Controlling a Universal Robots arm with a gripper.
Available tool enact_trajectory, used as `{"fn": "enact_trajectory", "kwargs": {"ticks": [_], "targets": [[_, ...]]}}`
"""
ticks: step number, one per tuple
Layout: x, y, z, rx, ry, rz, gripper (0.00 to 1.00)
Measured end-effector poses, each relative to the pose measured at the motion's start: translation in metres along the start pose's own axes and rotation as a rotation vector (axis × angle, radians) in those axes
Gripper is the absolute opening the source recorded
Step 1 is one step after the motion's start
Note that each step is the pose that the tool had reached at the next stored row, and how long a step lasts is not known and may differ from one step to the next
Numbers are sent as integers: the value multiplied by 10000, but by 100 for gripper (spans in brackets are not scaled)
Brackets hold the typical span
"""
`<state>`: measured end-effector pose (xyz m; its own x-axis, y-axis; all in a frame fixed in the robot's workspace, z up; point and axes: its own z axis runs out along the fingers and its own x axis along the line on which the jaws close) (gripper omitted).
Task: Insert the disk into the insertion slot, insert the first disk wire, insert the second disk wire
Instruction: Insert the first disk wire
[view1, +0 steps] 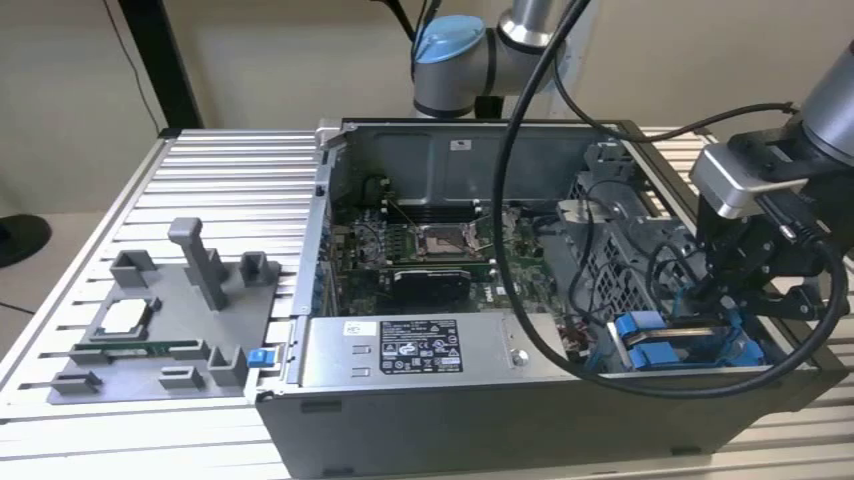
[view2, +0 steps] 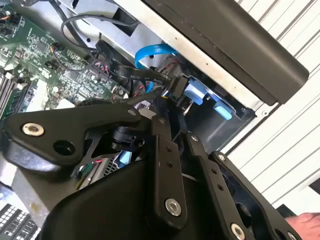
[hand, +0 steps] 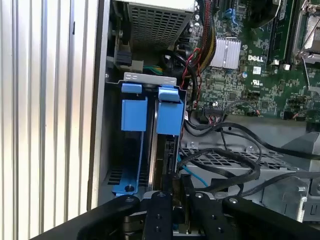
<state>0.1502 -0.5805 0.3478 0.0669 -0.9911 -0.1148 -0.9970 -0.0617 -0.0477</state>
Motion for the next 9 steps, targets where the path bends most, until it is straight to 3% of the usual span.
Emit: {"fn": "enact_trajectory", "kwargs": {"ticks": [9], "targets": [[9,-31,22,6,3,43,0]]}}
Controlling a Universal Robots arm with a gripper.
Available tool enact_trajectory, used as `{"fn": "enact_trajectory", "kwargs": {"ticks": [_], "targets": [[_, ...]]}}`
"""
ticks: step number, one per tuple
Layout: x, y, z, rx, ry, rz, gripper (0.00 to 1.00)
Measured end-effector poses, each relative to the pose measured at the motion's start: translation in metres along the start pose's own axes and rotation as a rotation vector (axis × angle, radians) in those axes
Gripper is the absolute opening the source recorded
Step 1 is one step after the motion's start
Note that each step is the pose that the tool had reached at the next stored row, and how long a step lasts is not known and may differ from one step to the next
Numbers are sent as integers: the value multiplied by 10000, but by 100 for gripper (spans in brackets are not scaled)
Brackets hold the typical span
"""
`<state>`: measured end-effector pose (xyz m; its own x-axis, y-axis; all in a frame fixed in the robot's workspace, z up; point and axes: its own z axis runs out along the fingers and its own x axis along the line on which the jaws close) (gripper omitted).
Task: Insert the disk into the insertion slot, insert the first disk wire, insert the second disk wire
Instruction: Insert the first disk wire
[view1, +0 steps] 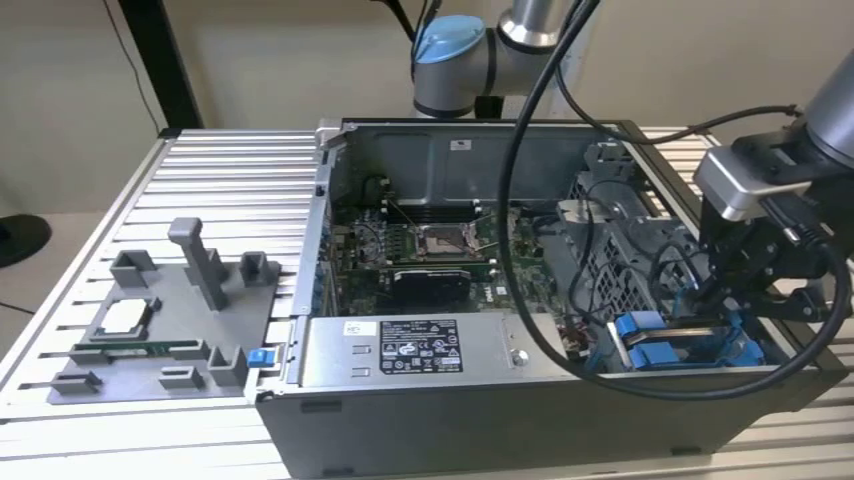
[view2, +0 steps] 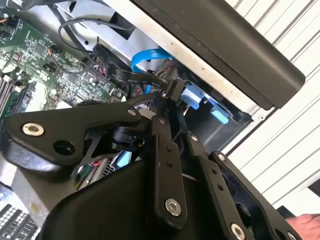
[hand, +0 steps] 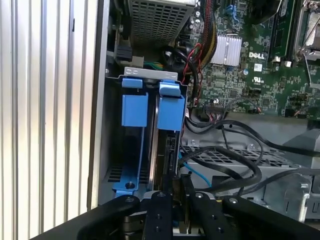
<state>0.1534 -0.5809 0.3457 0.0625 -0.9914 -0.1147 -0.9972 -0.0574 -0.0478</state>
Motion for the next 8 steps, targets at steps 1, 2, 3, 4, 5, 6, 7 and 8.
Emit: {"fn": "enact_trajectory", "kwargs": {"ticks": [1,2,3,4,5,6,7,8], "targets": [[1,0,2,2,2,19,0],[2,0,2,6,3,57,0],[4,-1,3,13,5,114,0],[4,-1,3,20,8,185,0],[5,0,3,29,11,259,0],[6,2,2,36,14,321,0],[6,4,3,40,15,359,0],[6,5,3,42,16,376,0]]}}
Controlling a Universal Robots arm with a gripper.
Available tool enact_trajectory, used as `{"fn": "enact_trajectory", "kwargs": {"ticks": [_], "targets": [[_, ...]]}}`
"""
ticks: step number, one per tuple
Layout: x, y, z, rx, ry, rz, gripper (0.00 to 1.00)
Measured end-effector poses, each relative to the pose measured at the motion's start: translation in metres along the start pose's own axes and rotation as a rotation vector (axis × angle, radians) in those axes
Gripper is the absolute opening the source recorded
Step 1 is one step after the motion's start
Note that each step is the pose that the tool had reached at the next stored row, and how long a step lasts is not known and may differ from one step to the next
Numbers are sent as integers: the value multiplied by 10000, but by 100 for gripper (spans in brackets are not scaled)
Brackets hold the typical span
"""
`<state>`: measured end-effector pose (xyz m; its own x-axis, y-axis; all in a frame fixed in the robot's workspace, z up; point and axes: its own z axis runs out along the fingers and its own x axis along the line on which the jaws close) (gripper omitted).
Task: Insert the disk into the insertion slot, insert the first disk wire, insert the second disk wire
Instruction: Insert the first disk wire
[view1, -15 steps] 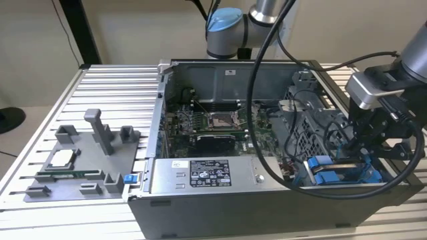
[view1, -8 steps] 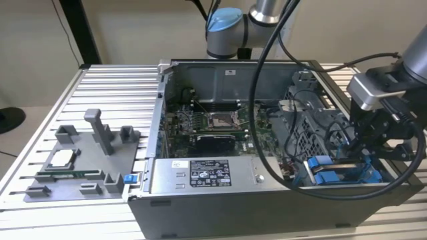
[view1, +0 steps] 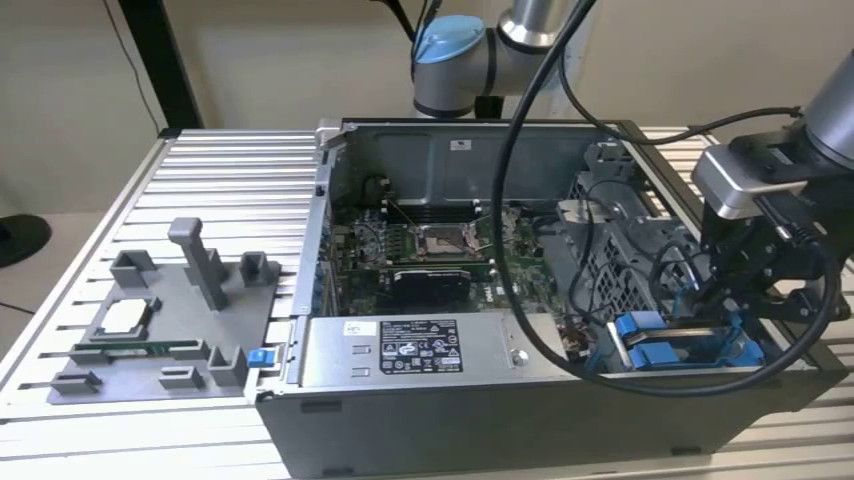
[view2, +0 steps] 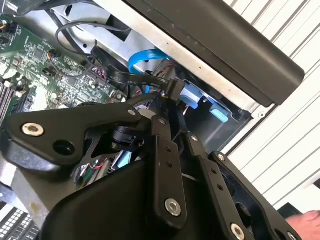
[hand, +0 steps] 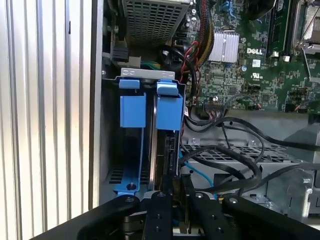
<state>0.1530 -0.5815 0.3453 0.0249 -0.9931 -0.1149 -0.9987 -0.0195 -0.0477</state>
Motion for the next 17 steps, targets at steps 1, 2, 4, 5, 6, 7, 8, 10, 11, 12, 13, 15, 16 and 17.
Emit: {"fn": "enact_trajectory", "kwargs": {"ticks": [1,2,4,5,6,7,8,10,11,12,13,15,16,17], "targets": [[0,0,-1,1,1,6,0],[-1,1,-2,2,2,14,0],[-1,4,-4,3,1,23,0],[-1,6,-6,4,2,26,0],[-1,7,-7,4,2,28,0],[0,9,-8,4,3,29,0],[2,10,-8,5,4,30,0],[12,13,-10,5,5,30,0],[14,14,-10,4,3,30,0],[19,15,-10,4,3,31,0],[23,17,-10,5,2,30,0],[32,21,-12,5,3,30,0],[34,23,-12,4,3,30,0],[35,28,-13,5,3,31,0]]}}
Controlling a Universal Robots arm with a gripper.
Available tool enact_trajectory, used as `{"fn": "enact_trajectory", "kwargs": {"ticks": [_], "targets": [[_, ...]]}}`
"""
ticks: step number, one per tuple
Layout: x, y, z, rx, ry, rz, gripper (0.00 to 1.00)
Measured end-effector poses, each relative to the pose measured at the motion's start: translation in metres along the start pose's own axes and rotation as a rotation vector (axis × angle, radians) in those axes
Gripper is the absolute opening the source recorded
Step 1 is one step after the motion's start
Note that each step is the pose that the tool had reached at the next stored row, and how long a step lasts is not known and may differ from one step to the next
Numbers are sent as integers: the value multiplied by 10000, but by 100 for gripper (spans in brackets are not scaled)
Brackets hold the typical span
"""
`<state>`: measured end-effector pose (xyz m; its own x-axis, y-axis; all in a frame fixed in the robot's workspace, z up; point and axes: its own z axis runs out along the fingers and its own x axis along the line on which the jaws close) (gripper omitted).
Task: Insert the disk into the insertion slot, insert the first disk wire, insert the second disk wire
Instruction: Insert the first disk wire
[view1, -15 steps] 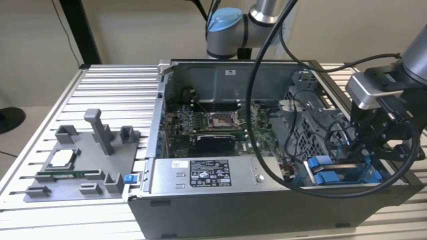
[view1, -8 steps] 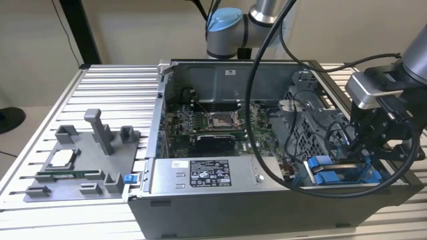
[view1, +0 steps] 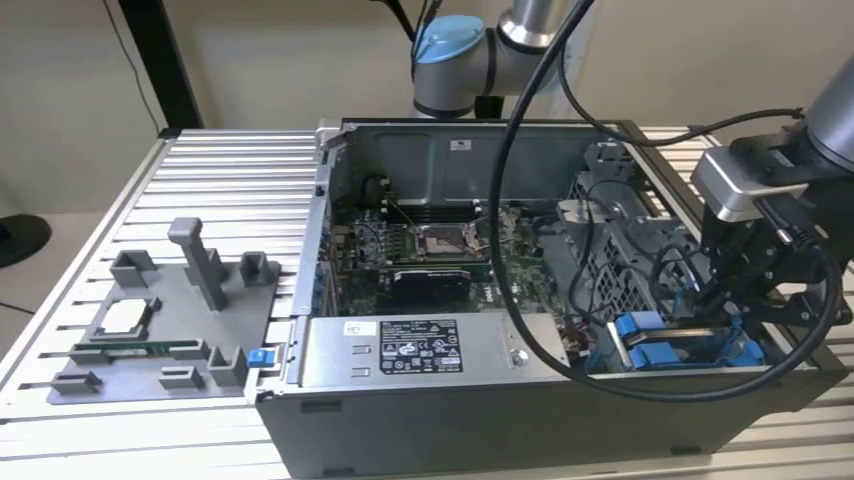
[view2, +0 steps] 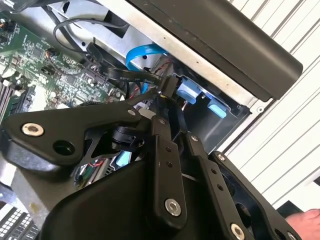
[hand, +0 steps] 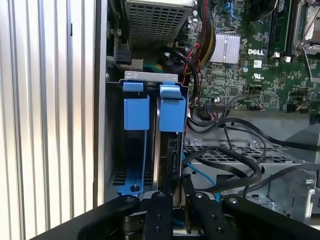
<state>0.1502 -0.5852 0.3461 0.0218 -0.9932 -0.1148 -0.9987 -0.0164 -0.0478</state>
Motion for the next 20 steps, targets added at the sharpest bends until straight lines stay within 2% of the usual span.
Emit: {"fn": "enact_trajectory", "kwargs": {"ticks": [7,9,12,13,15,17,20], "targets": [[-3,15,-32,-1,4,1,0],[-4,15,-34,-2,82,-4,0],[-5,13,-37,-18,146,-4,0],[-7,12,-37,-58,230,-5,0],[-19,14,-35,-134,480,-6,0],[-39,13,-33,-160,654,-11,0],[-85,12,-27,-165,785,-12,0]]}}
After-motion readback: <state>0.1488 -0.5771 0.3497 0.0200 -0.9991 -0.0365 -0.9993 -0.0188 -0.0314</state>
